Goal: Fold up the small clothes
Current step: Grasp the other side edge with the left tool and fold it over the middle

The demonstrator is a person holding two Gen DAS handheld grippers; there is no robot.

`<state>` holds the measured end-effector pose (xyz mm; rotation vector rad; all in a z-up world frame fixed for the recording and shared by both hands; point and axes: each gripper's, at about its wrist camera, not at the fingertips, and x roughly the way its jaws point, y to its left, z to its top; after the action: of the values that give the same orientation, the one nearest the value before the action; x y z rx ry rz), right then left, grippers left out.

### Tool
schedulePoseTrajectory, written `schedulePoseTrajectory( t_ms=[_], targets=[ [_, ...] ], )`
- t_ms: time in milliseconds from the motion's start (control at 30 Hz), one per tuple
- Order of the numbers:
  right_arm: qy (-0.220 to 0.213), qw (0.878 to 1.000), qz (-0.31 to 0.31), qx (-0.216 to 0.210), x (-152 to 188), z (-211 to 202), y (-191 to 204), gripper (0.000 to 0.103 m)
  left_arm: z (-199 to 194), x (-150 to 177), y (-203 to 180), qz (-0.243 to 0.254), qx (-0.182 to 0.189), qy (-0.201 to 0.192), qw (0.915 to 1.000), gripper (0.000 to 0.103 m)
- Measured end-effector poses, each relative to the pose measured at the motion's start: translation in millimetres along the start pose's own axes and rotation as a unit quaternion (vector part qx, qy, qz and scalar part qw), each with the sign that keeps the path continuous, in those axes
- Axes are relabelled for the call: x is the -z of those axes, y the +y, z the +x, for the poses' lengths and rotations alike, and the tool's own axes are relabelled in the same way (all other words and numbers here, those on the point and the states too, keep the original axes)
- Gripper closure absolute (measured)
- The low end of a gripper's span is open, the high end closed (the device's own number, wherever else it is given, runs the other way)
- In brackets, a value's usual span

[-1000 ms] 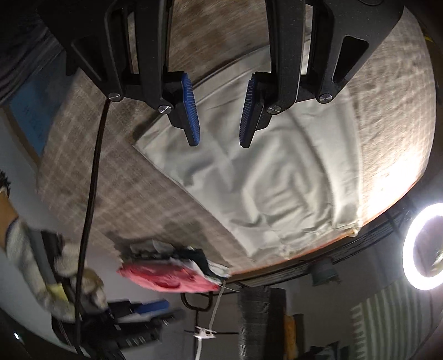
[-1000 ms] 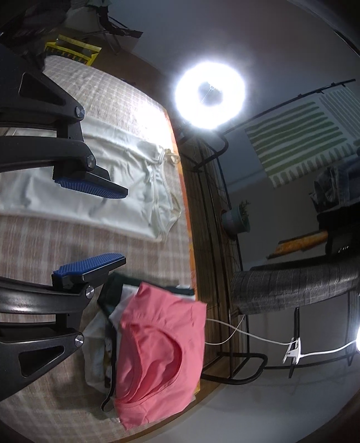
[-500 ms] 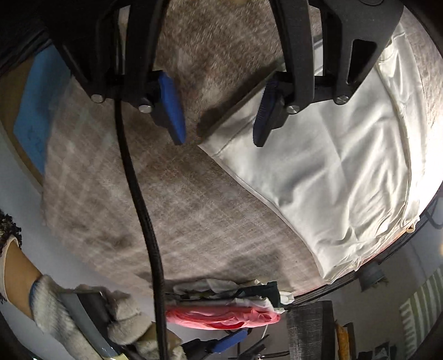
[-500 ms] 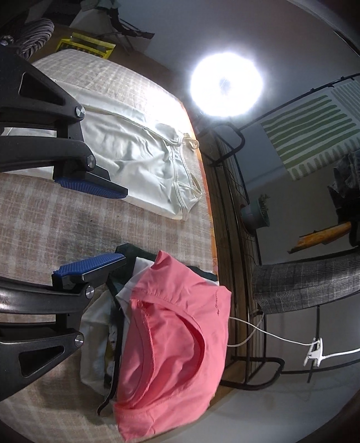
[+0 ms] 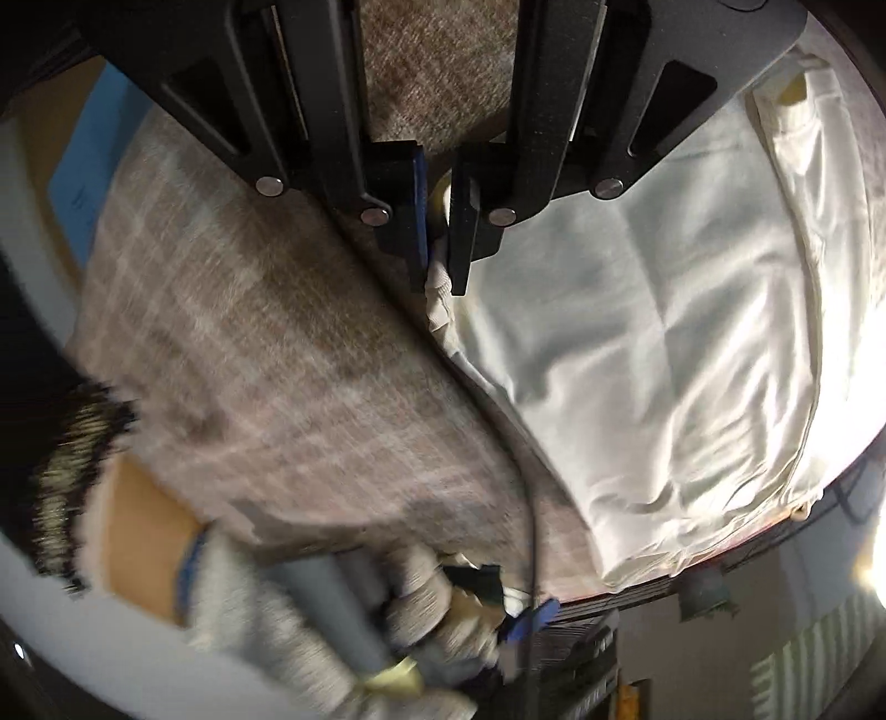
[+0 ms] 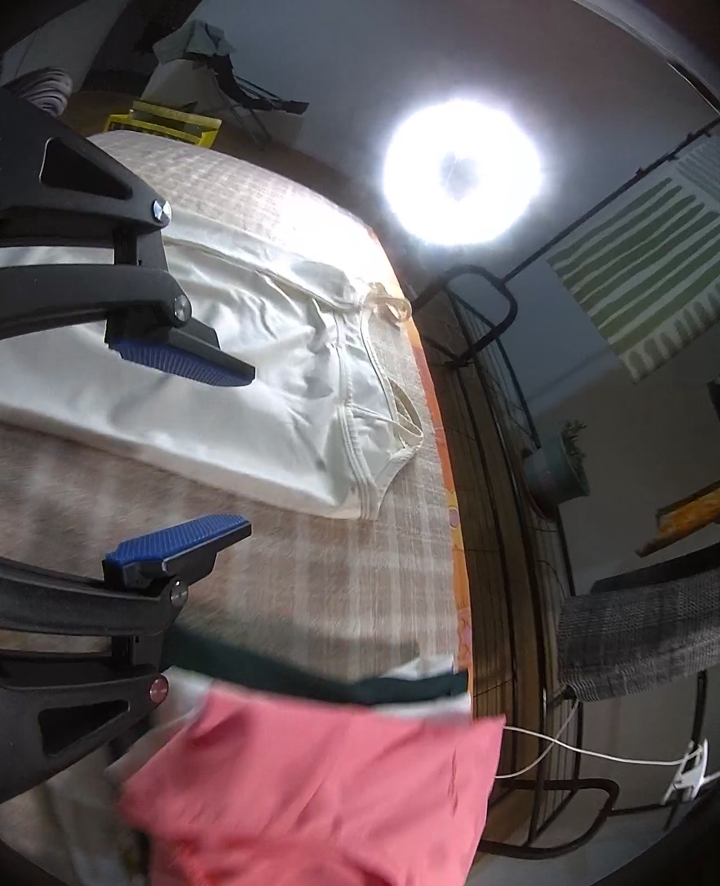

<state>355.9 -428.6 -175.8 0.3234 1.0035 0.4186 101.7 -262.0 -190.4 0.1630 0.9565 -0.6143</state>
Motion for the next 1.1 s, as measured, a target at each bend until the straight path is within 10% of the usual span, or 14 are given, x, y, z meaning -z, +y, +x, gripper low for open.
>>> schedulePoseTrajectory(
  t_ms=[367,567,1100],
  targets=[
    [0.008,0.997,0.072,0.026,-34,75,-30,0.053,-20,1,23,-0.053,0.037,-0.016,0.9978,0.100],
    [0.019,0.998,0.067,0.007,-43,84,-22,0.102,-27,6,35,-0.088,0.059,-0.022,0.9941,0.100],
    [0.028,0.996,-0.008,0.085,-76,77,73,0.103,-69,36,102,-0.203,0.096,-0.063,0.9723,0.100]
  ],
)
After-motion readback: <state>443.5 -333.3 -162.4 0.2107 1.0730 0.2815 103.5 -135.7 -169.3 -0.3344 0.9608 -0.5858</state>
